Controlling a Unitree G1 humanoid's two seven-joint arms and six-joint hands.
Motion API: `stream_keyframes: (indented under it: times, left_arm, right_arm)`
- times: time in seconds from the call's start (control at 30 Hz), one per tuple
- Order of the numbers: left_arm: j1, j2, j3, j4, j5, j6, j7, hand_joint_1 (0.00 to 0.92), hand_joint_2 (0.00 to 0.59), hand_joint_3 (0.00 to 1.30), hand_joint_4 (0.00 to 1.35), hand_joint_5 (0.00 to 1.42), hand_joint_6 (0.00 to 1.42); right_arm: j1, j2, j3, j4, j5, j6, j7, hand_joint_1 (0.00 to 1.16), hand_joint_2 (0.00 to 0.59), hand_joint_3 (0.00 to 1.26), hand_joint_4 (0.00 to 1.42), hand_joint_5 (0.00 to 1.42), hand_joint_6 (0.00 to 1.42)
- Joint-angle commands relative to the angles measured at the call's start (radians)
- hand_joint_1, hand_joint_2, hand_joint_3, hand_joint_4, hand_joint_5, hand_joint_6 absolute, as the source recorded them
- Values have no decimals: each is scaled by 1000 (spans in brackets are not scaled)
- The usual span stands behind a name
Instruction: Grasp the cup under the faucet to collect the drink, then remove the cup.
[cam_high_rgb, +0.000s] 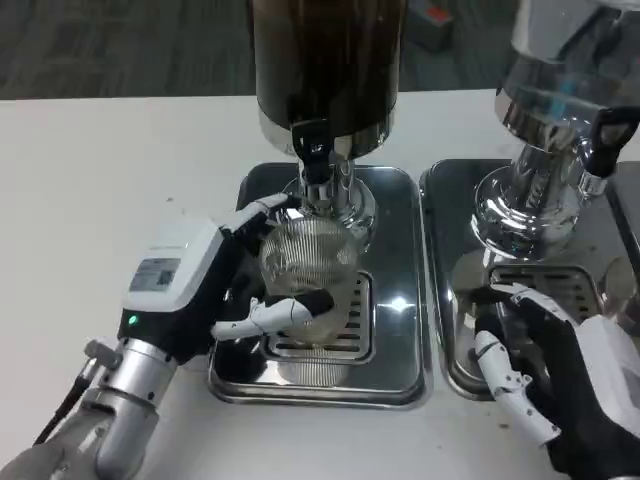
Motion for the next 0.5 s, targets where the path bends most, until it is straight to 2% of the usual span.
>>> stream_keyframes:
  times: [0.03, 0.2, 0.4, 0.5]
  left_arm:
    - [24, 18, 15, -27, -8, 5, 12, 0, 52, 290, 467, 554, 491]
    - [52, 35, 33, -66, -22, -12, 2, 0, 42, 290, 458, 553, 481]
    - [119, 78, 80, -137, -51, -51, -3, 0, 32, 292, 455, 553, 479]
    - [175, 113, 122, -205, -77, -79, -5, 0, 32, 295, 454, 553, 479]
  right_arm:
    - [-10, -6, 1, 14, 9, -12, 5, 150, 473, 381, 224, 235, 321]
    - [-15, -8, 0, 19, 13, -15, 5, 150, 473, 382, 224, 235, 316]
    - [-16, -6, 0, 23, 18, -26, -1, 150, 473, 383, 224, 235, 310]
    - [-13, -4, 1, 19, 18, -33, -4, 150, 473, 383, 224, 235, 309]
